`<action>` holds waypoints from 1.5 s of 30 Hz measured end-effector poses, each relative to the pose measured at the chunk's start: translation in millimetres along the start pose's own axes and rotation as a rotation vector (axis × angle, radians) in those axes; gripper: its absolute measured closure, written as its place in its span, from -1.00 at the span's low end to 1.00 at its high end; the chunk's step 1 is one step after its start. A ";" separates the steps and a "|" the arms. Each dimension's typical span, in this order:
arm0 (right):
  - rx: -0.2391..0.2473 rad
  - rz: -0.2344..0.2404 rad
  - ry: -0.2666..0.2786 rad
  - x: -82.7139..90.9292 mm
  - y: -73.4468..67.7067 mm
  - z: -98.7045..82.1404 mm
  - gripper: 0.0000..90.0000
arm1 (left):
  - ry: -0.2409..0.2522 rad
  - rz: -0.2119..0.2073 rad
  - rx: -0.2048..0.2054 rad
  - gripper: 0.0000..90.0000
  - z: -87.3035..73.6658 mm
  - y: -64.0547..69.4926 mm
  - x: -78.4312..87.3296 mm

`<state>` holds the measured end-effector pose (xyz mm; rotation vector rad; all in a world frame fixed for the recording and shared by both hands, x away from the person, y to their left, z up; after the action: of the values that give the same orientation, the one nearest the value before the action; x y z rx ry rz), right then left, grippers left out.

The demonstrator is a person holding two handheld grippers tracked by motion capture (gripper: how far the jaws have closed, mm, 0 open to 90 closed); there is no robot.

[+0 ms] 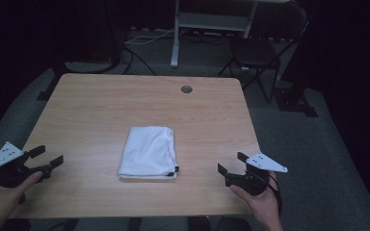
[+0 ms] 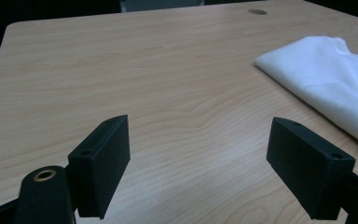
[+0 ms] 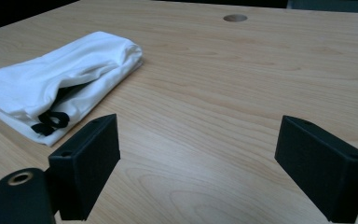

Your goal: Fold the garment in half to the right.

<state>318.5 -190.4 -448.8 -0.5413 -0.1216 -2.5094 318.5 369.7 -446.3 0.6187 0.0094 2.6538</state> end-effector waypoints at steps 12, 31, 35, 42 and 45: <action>-0.015 -0.046 -0.003 3.9 10.0 -9.9 -0.71 | 0.006 0.020 0.028 -0.54 -10.9 -11.8 -0.1; -0.015 -0.079 -0.020 -0.7 16.1 -22.8 -0.71 | 0.019 0.029 0.038 -0.53 -20.5 -18.6 -6.4; -0.018 -0.082 -0.023 -2.1 16.0 -24.9 -0.71 | 0.020 0.028 0.032 -0.53 -20.2 -17.2 -7.3; -0.016 -0.088 -0.020 -3.3 17.0 -27.0 -0.71 | 0.017 0.030 0.029 -0.54 -20.3 -15.8 -8.0; -0.012 -0.091 -0.020 -3.5 17.0 -26.9 -0.71 | 0.019 0.036 0.024 -0.53 -20.3 -15.8 -7.7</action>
<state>320.9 -208.2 -475.3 -0.5775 -0.1416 -2.5948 322.3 382.8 -469.4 0.6069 0.0360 2.6984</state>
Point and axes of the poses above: each handheld gripper's, and its own axes: x roughly backward along the jaws, z roughly out of its top, y roughly to its right, the point moved 8 cm from there along -x, roughly forward along the jaws, and after that the axes turned 4 degrees about x, right-handed, at the moved point
